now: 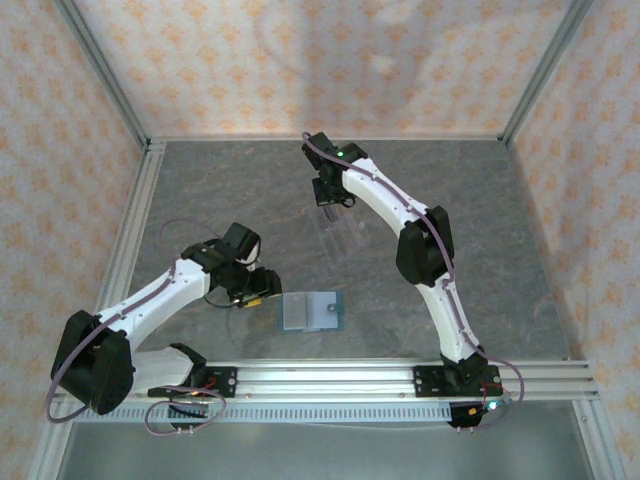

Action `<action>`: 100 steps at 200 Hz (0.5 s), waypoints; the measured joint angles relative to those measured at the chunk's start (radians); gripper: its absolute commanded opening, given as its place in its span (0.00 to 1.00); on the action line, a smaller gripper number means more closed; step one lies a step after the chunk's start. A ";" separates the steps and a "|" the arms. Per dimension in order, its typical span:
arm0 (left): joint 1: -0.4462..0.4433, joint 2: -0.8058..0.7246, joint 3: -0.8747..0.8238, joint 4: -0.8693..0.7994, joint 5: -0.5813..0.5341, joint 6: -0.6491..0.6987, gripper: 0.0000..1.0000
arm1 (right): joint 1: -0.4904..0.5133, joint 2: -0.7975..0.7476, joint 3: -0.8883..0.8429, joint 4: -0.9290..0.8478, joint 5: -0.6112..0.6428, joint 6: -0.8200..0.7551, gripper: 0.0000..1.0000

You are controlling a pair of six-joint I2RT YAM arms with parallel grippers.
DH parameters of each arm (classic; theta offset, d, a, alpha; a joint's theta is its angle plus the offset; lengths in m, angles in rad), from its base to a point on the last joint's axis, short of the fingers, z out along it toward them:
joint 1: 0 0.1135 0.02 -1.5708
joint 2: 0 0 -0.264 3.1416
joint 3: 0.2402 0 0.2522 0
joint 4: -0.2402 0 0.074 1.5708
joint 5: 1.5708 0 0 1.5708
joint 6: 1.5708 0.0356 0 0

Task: Put the credit cards into the card holder
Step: Pick up the credit card from the storage box.

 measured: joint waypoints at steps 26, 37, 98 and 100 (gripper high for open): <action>0.000 0.000 0.000 0.000 -0.001 0.000 0.55 | 0.000 0.001 0.028 -0.023 0.016 -0.018 0.00; 0.000 0.000 0.000 0.000 -0.001 0.000 0.55 | 0.000 0.002 0.047 -0.032 0.024 -0.029 0.00; 0.000 0.003 0.000 0.010 -0.003 -0.001 0.56 | 0.001 -0.010 0.135 -0.074 0.006 -0.047 0.00; 0.000 0.004 0.000 0.011 -0.002 0.000 0.56 | 0.002 -0.013 0.135 -0.074 0.003 -0.047 0.00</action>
